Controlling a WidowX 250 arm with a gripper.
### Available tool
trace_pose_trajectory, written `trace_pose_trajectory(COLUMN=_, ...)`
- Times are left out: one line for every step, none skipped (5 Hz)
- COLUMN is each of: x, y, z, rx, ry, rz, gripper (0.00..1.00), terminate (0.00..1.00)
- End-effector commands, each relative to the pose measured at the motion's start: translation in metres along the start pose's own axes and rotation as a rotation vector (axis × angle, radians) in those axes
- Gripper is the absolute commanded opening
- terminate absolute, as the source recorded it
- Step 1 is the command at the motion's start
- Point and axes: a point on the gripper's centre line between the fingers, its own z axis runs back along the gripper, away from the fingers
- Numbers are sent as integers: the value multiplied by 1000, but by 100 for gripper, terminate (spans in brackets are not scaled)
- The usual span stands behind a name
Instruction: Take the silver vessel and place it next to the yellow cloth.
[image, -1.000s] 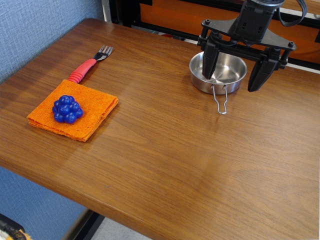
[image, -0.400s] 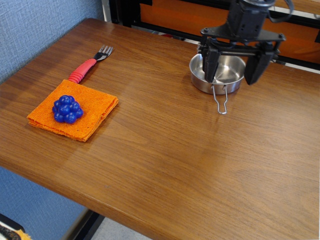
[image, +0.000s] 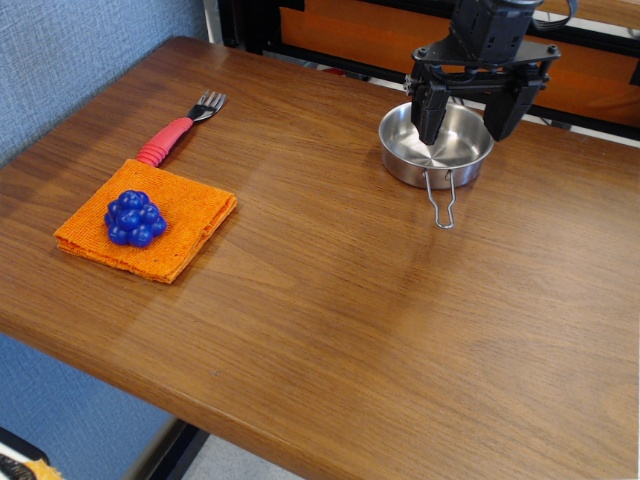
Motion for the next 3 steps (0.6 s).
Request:
trace_pose_trajectory(x=46, y=5, z=-2, rx=-76, ry=-73, rz=95, gripper=100, terminate=0)
trace_pose_trajectory(x=59, y=10, z=-15, rx=-81, ry=-61, rz=139, gripper=100, terminate=0)
trace_pose_trajectory(x=63, y=20, z=-26, rx=-74, ry=-45, rz=174, gripper=100, terminate=0)
